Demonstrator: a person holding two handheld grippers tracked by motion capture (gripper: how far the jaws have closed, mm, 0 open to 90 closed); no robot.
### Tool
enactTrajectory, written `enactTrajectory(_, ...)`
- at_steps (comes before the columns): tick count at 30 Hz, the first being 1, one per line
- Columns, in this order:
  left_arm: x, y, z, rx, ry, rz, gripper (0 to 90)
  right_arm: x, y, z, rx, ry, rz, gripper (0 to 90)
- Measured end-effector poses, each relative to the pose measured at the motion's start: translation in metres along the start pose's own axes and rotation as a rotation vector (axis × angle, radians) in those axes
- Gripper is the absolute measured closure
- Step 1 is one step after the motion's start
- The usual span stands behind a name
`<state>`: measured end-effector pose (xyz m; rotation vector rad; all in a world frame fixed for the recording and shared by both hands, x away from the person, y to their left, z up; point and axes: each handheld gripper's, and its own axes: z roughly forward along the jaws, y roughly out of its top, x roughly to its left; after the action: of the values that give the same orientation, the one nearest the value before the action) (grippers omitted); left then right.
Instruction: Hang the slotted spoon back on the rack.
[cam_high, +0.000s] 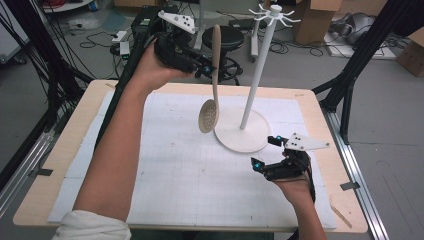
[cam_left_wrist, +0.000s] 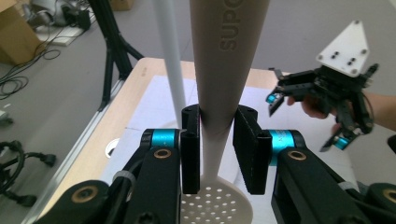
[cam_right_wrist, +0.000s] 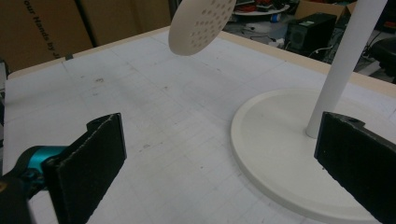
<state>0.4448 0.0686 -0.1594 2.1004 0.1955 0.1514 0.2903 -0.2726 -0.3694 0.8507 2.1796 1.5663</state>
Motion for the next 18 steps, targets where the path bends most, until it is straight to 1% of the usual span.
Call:
enactTrajectory(3,0.004,0.005,0.004,0.016,0.021,-0.006,73.0,0.000,0.000,0.000,-0.001,-0.002,0.001,0.6)
enactTrajectory(5,0.008,0.007,0.005,0.012,0.034,-0.019,73.0,-0.001,0.000,0.000,-0.003,-0.003,-0.001,0.5)
enactTrajectory(7,0.011,0.010,0.006,0.018,0.046,-0.029,73.0,0.000,0.000,0.000,-0.004,-0.003,-0.001,0.6)
enactTrajectory(8,0.012,0.012,0.007,0.020,0.046,-0.026,73.1,0.000,0.000,0.000,0.002,0.000,0.004,0.6)
enactTrajectory(10,0.012,0.016,0.008,0.033,0.052,-0.023,73.0,0.000,0.000,0.001,-0.001,0.000,-0.007,0.6)
enactTrajectory(11,0.011,0.021,0.011,0.030,0.055,-0.011,73.1,0.000,0.000,0.000,-0.001,0.000,0.000,0.5)
enactTrajectory(12,0.011,0.021,0.011,0.030,0.055,-0.011,73.0,0.000,0.000,0.000,-0.001,0.000,0.000,0.5)
enactTrajectory(14,0.011,0.026,0.013,0.028,0.050,-0.009,73.0,0.000,0.000,0.000,0.001,-0.001,0.003,0.6)
enactTrajectory(17,0.010,0.035,0.020,0.052,0.051,-0.002,73.0,0.000,0.000,0.001,0.000,-0.001,-0.002,0.5)
enactTrajectory(18,0.009,0.037,0.022,0.060,0.056,0.008,73.0,0.000,0.000,0.001,-0.001,-0.001,-0.005,0.6)
